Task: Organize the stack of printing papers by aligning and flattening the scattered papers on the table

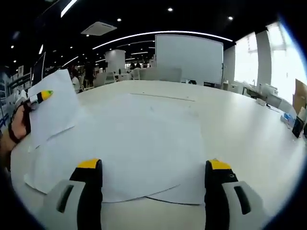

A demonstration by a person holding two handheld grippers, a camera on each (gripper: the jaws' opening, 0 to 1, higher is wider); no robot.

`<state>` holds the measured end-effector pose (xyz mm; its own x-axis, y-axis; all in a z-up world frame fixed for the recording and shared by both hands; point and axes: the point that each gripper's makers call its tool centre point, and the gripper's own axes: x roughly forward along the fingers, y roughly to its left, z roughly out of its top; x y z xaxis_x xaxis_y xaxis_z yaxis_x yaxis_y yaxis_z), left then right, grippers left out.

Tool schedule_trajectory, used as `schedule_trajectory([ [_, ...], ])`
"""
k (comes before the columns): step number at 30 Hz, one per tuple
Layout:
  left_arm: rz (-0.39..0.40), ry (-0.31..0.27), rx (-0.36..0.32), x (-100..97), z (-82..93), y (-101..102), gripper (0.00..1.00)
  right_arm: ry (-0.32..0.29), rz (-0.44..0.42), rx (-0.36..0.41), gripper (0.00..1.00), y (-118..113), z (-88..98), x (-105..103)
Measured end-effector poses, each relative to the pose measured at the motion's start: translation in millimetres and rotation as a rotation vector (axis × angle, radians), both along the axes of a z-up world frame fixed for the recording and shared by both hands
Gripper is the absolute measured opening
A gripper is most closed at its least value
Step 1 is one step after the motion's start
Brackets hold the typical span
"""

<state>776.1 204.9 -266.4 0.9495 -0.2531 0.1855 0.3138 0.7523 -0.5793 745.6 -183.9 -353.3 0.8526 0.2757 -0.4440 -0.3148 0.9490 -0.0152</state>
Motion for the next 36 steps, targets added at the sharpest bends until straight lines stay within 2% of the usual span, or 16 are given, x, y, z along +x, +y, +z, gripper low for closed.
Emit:
schedule_trajectory([
  [3,0.0,0.0,0.002,0.0,0.0,0,0.06,-0.015,0.012,-0.013,0.82,1,1.3,0],
  [7,-0.001,0.001,0.003,0.1,-0.1,0,0.06,0.007,0.015,0.011,0.8,1,-1.2,1],
  [15,-0.001,0.0,-0.003,-0.4,0.5,0,0.06,0.016,0.022,0.012,0.8,3,-1.7,0],
  [22,-0.002,-0.001,-0.001,-1.0,0.9,-1,0.06,0.014,0.058,0.012,0.68,11,-0.2,-3],
  [25,-0.002,-0.001,-0.001,-1.0,0.9,-1,0.06,0.014,0.065,0.011,0.69,13,0.0,-3],
  [29,-0.002,0.0,-0.001,-0.9,0.8,0,0.06,0.018,0.045,0.008,0.78,8,-1.1,-1],
  [36,-0.002,-0.001,-0.004,-1.2,0.8,0,0.06,0.026,0.039,0.008,0.8,10,-1.3,-4],
])
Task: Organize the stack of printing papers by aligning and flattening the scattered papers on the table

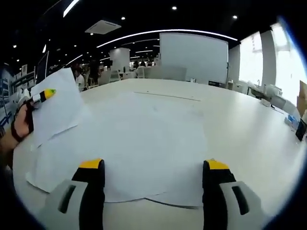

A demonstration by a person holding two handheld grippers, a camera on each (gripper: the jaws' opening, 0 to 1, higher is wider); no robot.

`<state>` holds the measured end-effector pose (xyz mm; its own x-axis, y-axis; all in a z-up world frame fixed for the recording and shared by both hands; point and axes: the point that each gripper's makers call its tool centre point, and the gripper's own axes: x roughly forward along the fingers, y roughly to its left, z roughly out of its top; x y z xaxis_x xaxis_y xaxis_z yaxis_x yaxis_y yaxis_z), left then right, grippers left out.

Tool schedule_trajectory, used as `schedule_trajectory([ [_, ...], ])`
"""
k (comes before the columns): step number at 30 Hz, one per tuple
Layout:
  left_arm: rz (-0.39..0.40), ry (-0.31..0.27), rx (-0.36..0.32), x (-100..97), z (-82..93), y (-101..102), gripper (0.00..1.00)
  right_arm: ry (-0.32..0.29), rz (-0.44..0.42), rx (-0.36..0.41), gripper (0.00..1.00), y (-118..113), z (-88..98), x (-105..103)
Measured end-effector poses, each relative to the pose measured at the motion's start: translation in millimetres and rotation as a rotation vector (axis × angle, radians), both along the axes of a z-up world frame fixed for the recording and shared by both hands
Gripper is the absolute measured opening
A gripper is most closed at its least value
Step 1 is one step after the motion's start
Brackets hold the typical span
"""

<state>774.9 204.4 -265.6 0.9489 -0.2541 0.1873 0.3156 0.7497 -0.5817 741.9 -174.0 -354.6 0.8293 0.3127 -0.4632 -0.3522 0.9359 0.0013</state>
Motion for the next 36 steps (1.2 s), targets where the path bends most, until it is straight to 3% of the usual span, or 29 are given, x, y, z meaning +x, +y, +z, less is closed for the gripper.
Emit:
schedule_trajectory([
  [3,0.0,0.0,0.002,0.1,-0.2,0,0.06,0.001,-0.01,-0.001,0.81,-4,-0.7,3],
  [10,0.0,0.001,-0.001,0.3,-0.4,0,0.06,-0.002,0.014,0.003,0.73,2,-1.0,-1],
  [13,0.0,0.0,-0.001,0.2,-0.4,0,0.06,-0.003,0.014,0.004,0.73,2,-1.3,-1],
  [18,0.001,0.0,-0.005,0.2,-0.2,1,0.06,0.002,-0.052,0.003,0.87,-9,-4.0,5],
  [36,0.001,0.0,-0.006,1.0,0.2,1,0.06,-0.051,-0.029,-0.043,0.81,-13,1.8,16],
])
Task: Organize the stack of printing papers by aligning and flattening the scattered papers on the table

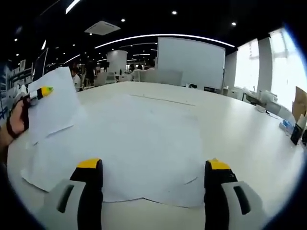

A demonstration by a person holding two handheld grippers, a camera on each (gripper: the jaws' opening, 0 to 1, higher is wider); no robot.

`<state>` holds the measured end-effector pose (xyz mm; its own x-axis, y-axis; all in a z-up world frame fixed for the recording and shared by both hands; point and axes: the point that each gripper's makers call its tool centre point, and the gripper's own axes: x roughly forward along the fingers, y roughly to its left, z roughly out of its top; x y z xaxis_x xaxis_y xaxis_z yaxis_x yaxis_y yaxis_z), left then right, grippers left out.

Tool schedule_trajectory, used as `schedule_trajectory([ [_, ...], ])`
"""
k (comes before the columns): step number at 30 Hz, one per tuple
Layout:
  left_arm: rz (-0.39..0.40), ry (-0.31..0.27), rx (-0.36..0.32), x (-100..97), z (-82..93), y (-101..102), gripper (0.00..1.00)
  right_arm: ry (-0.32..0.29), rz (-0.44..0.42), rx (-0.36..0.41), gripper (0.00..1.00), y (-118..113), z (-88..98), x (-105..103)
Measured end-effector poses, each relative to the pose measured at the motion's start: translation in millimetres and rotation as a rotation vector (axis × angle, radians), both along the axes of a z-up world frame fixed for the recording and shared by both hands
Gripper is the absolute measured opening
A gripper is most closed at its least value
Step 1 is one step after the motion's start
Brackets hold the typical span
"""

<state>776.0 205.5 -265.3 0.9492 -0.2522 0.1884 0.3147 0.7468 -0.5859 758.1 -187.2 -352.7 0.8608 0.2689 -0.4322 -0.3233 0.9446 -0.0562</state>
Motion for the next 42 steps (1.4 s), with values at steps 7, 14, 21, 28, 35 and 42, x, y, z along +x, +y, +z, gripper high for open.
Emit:
schedule_trajectory([
  [7,0.002,0.0,0.002,0.1,-0.1,1,0.06,0.017,-0.005,0.011,0.81,-6,-0.9,3],
  [14,0.001,0.001,0.003,-0.5,0.0,0,0.06,0.045,0.055,0.018,0.7,1,-2.3,1],
  [21,0.0,0.0,-0.005,-1.5,0.5,1,0.06,0.057,0.026,0.028,0.81,-1,-3.1,-3],
  [28,-0.002,0.001,0.0,-2.3,0.5,-1,0.06,0.074,0.027,0.031,0.8,3,-3.1,-8],
  [35,-0.002,0.001,-0.003,-2.1,0.5,-1,0.06,0.081,0.026,0.027,0.8,2,-4.2,-9],
  [42,-0.003,0.002,0.0,-1.3,-0.1,-1,0.06,0.084,0.027,0.027,0.78,4,-3.1,-11],
])
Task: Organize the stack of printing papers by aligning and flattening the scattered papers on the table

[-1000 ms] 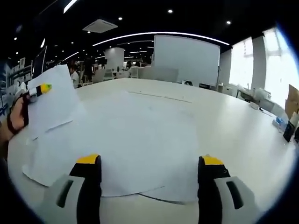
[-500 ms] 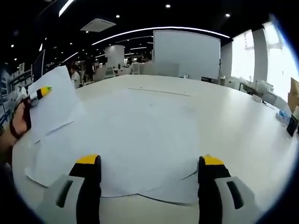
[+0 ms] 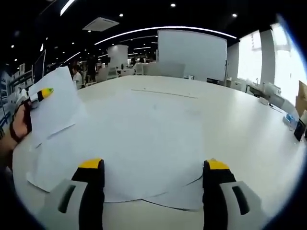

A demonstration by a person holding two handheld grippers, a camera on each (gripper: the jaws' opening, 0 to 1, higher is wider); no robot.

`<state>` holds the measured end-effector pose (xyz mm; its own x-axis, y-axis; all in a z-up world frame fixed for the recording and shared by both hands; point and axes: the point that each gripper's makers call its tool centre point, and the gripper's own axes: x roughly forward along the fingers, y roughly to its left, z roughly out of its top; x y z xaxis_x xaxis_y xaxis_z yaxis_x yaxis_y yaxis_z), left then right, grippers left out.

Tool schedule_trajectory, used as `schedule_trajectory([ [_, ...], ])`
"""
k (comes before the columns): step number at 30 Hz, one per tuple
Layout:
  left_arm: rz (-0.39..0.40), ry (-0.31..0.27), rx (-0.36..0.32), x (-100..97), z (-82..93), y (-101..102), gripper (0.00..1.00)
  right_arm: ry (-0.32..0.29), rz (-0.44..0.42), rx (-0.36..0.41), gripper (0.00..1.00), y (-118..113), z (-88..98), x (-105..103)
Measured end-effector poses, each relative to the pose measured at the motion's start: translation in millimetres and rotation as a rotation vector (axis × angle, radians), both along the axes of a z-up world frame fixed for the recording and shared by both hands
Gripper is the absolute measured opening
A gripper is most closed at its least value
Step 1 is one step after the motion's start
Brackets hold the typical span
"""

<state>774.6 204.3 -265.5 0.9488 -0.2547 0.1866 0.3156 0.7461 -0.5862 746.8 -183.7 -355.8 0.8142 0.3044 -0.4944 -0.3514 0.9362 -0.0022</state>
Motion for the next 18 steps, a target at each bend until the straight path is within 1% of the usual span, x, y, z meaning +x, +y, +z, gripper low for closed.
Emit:
schedule_trajectory([
  [7,0.0,0.0,-0.001,0.1,-0.2,0,0.06,0.005,-0.008,-0.001,0.71,-1,0.5,-5],
  [9,0.0,0.001,-0.001,0.2,-0.3,0,0.06,0.007,-0.011,0.001,0.68,-5,-0.5,-3],
  [11,0.0,0.0,-0.001,0.2,-0.4,0,0.06,0.0,-0.02,-0.007,0.63,-8,-0.4,-2],
  [13,0.0,0.0,-0.002,0.4,-0.5,0,0.06,-0.013,-0.035,-0.023,0.53,-13,0.1,-1],
  [15,0.0,0.0,-0.002,0.8,-0.7,0,0.06,-0.023,-0.045,-0.035,0.46,-18,-1.2,2],
  [18,0.0,0.0,-0.002,1.1,-0.7,1,0.06,-0.019,-0.05,-0.024,0.45,-22,-3.1,5],
])
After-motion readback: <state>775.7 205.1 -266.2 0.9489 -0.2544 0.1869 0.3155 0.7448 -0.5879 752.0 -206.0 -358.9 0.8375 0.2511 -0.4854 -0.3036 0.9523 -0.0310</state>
